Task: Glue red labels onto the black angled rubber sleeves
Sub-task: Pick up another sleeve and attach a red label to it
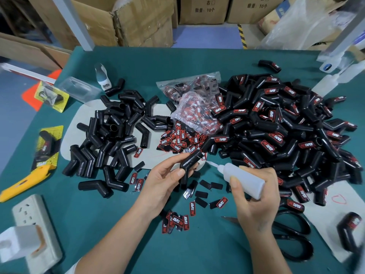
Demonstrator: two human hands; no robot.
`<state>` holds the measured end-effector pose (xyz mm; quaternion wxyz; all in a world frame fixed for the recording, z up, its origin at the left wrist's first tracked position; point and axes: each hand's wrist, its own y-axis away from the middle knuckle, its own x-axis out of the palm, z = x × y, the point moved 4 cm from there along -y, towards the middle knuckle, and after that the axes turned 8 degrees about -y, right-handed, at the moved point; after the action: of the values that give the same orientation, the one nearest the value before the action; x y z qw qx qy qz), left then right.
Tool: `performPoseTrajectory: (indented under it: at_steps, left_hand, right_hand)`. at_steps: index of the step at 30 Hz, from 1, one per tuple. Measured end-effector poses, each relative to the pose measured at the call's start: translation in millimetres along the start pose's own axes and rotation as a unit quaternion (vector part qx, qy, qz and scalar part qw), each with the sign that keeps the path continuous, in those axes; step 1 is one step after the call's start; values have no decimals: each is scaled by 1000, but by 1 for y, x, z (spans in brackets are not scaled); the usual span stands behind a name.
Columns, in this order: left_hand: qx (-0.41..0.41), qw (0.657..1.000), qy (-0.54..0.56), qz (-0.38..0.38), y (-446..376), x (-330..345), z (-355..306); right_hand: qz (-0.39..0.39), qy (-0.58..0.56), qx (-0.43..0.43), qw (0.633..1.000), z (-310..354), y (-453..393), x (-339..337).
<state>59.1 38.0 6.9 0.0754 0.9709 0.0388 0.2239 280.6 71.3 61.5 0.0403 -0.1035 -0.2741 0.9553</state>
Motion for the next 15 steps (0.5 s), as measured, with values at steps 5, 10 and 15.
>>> performPoseTrajectory:
  at_steps: [5,10,15]
  left_hand:
    - [-1,1000,-11,1,0,-2,2]
    - [-1,1000,-11,4,-1,-4,2]
    - [1,1000,-5,5,-1,-2,3]
  right_hand:
    - [-1,3,-2,1000,1,-1,0]
    - [0,0,1,1000,0,0,0]
    - [4,2,-3,1000,-1,1,0]
